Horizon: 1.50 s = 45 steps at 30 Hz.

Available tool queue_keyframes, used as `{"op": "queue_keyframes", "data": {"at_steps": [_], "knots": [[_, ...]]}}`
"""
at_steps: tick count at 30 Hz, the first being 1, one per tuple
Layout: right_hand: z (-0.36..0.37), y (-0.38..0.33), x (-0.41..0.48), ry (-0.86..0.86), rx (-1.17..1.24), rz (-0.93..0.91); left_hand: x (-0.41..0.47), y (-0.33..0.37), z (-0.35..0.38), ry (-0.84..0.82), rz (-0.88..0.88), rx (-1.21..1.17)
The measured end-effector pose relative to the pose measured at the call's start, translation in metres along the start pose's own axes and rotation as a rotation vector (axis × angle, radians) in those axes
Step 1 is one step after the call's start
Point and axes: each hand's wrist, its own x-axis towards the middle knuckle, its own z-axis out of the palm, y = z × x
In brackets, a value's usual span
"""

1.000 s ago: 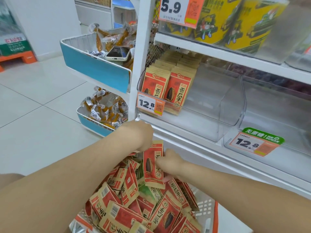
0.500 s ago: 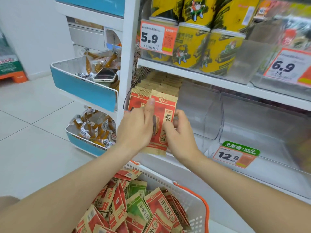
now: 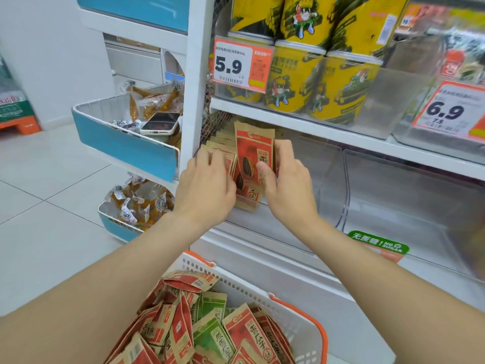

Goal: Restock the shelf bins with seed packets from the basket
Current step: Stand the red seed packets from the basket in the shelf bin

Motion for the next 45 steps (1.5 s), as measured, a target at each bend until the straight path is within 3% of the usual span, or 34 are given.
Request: {"op": "queue_keyframes", "data": {"at_steps": [3,7,10,22,24,27,30,34,39,45], "knots": [[0.012,0.013,0.004,-0.105,-0.063,0.187,-0.005,-0.003,-0.001,-0.183,0.041,0.271],[0.021,0.023,0.013,-0.178,-0.069,0.432,-0.006,-0.006,-0.003,-0.284,0.040,0.313],[0.028,0.028,0.020,-0.168,-0.066,0.486,-0.006,-0.008,-0.004,-0.306,0.065,0.338],[0.019,0.014,0.019,-0.164,-0.248,0.400,-0.010,-0.017,-0.012,-0.255,0.115,0.254],[0.019,0.003,0.015,-0.132,-0.329,0.306,-0.011,-0.020,-0.012,-0.302,0.093,0.273],[0.016,-0.016,0.004,-0.125,-0.349,-0.040,-0.014,-0.026,-0.015,-0.489,0.035,0.301],[0.021,-0.029,-0.013,-0.357,-0.299,-0.363,-0.017,-0.039,-0.014,-0.771,0.036,0.399],[0.050,-0.031,-0.039,-0.778,-0.403,-0.477,-0.021,-0.065,0.001,-1.094,0.029,0.451],[0.094,-0.021,-0.073,-1.246,-0.614,-0.484,-0.025,-0.079,0.014,-1.156,0.050,0.476],[0.144,0.004,-0.124,-1.576,-0.829,-0.575,-0.027,-0.082,0.021,-1.174,0.085,0.442]]}}
